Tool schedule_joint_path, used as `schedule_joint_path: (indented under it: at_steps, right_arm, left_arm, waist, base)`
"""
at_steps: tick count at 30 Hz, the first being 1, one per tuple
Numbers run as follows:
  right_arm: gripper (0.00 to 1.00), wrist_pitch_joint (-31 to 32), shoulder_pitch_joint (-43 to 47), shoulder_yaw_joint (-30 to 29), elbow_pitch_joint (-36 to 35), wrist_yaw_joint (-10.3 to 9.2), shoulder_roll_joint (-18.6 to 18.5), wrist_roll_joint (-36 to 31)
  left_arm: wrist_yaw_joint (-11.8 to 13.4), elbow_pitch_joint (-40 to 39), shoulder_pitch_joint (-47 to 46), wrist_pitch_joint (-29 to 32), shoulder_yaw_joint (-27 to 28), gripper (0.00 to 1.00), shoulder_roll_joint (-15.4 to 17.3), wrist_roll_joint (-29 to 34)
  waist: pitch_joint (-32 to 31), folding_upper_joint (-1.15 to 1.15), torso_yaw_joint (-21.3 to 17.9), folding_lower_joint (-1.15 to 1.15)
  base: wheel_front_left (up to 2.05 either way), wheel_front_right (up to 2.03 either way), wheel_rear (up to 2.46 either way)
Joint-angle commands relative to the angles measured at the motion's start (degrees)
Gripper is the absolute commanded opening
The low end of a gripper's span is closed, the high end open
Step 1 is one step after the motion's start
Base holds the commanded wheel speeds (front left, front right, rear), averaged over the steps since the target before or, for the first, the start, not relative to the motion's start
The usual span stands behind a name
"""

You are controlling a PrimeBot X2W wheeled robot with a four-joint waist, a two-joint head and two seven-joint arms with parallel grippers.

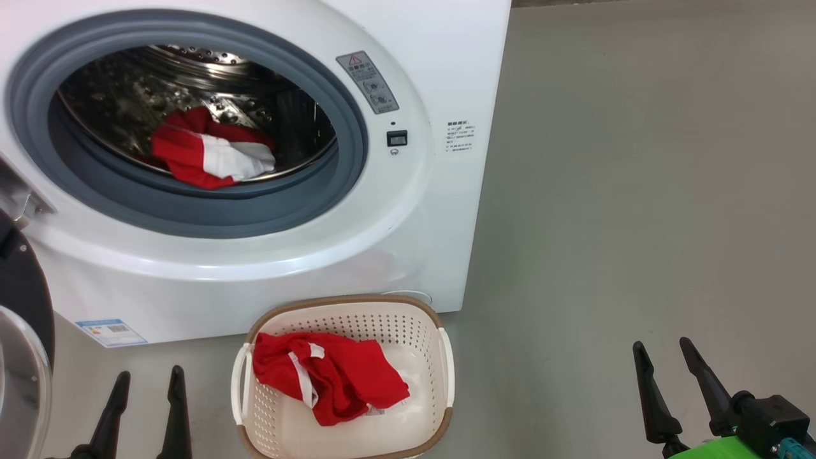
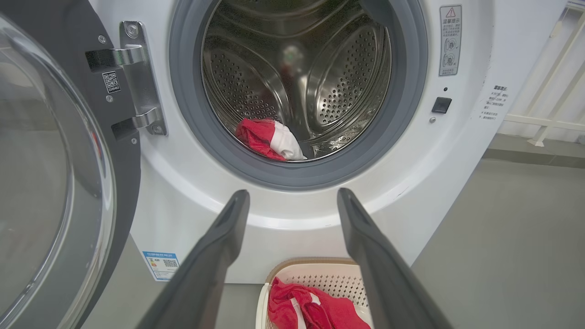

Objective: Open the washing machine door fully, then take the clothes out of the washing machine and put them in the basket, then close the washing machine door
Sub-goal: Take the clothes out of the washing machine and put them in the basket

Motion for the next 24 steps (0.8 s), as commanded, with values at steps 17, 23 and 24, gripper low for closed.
schedule_joint_path:
  at_steps: [17, 23, 24]
  right_arm:
    - [1.00, -0.37, -1.98, 0.75, -1.77, 0.28, -0.74, 0.25]
    - [1.00, -0.37, -3.93, 1.40, -1.90, 0.28, -0.74, 0.95]
    - [1.00, -0.37, -4.40, 1.53, -2.01, 0.28, -0.74, 1.15]
  left_arm:
    - [-0.32, -2.42, -1.78, -0.29, 2.29, 1.00, -0.19, 1.04]
    - [-0.32, -1.58, -4.29, -0.29, 2.47, 1.00, -0.38, 0.93]
    - [-0.32, -1.24, -5.25, -0.29, 2.42, 1.00, -0.39, 1.03]
  waist:
    - [1.93, 0.00, -0.72, 0.00]
    - [4.31, 0.00, -1.84, 0.00]
    - [4.97, 0.00, -2.00, 0.00]
  base:
    - [0.00, 0.00, 0.00]
    - [0.00, 0.00, 0.00]
    - [0.00, 0.00, 0.00]
